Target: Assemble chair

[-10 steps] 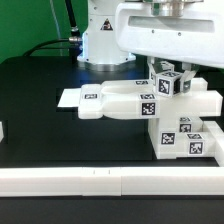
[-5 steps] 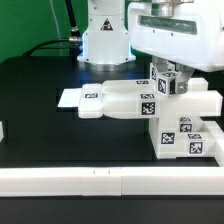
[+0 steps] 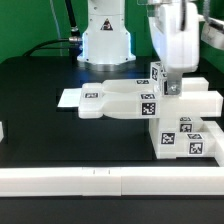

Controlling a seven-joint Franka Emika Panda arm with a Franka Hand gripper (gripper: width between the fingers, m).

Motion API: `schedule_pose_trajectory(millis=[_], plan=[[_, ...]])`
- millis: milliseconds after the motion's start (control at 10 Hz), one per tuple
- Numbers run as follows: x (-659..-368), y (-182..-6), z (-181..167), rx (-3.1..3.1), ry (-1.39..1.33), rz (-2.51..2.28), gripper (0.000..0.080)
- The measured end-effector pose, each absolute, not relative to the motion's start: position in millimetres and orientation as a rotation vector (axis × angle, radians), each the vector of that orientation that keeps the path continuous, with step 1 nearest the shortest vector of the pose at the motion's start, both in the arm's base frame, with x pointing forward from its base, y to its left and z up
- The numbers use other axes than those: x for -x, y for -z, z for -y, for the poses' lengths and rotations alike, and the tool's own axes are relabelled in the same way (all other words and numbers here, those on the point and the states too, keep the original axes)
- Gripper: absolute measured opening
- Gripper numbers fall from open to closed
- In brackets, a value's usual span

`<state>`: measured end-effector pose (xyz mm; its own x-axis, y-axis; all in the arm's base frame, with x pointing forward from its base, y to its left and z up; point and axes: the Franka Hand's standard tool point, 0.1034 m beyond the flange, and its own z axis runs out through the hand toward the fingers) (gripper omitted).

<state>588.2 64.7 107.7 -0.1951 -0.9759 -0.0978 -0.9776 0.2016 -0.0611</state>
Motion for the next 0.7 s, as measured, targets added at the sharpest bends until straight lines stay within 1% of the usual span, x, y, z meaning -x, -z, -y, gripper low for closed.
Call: schedule_pose_trajectory(millis=[300, 400, 500, 600, 700], plan=[[-588.1, -107.5, -64.6, 1.905, -0.024, -2.353, 0.0271], [-587.3, -107.2, -64.1, 2.002, -0.024, -2.276, 0.0493], [-585.9, -107.4, -65.2, 2.062, -0.039, -2.234, 0.0493], [-586.1, -108.9, -66.7, 2.164, -0.052, -2.143, 0.0615], [-586.0, -108.4, -66.4, 2.249, -0.044, -2.051, 0.0639]])
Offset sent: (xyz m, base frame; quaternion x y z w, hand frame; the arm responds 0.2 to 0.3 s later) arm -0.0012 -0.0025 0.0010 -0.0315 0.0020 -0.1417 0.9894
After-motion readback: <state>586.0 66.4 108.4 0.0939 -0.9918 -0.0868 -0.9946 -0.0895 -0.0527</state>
